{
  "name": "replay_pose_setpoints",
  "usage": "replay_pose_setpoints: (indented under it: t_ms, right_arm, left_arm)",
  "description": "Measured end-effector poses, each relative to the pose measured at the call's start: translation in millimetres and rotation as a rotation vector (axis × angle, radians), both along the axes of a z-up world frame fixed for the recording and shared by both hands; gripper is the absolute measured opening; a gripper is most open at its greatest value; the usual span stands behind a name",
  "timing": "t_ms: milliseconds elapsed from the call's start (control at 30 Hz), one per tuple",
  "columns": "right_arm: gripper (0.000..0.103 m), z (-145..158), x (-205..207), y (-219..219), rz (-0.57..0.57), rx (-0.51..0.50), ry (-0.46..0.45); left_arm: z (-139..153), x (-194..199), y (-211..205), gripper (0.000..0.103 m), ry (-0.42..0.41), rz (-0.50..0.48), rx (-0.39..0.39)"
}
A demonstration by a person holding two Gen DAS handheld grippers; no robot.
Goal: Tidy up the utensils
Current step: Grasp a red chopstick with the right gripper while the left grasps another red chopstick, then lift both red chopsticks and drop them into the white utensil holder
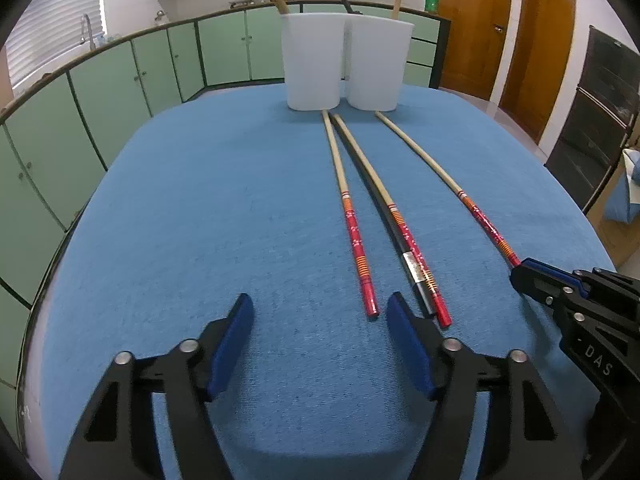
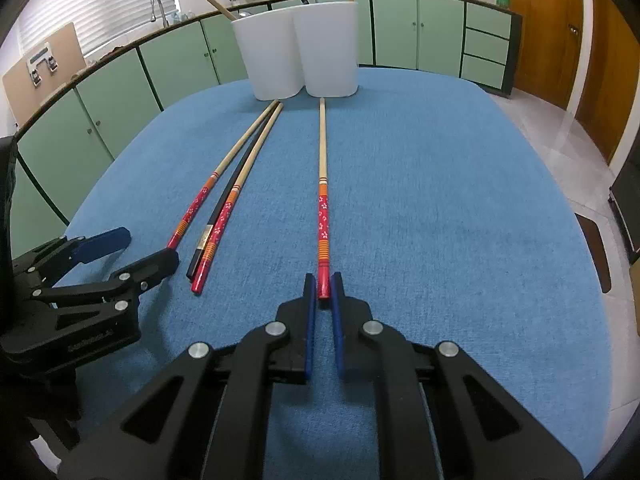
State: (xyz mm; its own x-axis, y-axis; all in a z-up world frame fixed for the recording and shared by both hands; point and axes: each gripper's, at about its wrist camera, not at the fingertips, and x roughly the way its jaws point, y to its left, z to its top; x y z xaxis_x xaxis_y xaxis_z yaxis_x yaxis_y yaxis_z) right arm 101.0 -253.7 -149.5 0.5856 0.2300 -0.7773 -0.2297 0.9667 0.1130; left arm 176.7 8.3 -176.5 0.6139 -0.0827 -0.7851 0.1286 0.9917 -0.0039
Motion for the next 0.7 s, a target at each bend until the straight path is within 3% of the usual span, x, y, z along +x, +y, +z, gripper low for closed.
replay_pose_setpoints:
  t_ms: [300, 700]
  right_arm:
    - [0.006, 0, 0, 0, 0.0, 0.0, -0.001]
    - [0.005, 9, -5, -3, -0.002, 0.008, -0.03]
  left_arm:
    - [2, -1, -8, 0.007, -0.007, -0.054, -0.043]
    - [18, -17, -3, 0.006, -0.064, -0.044, -0.073]
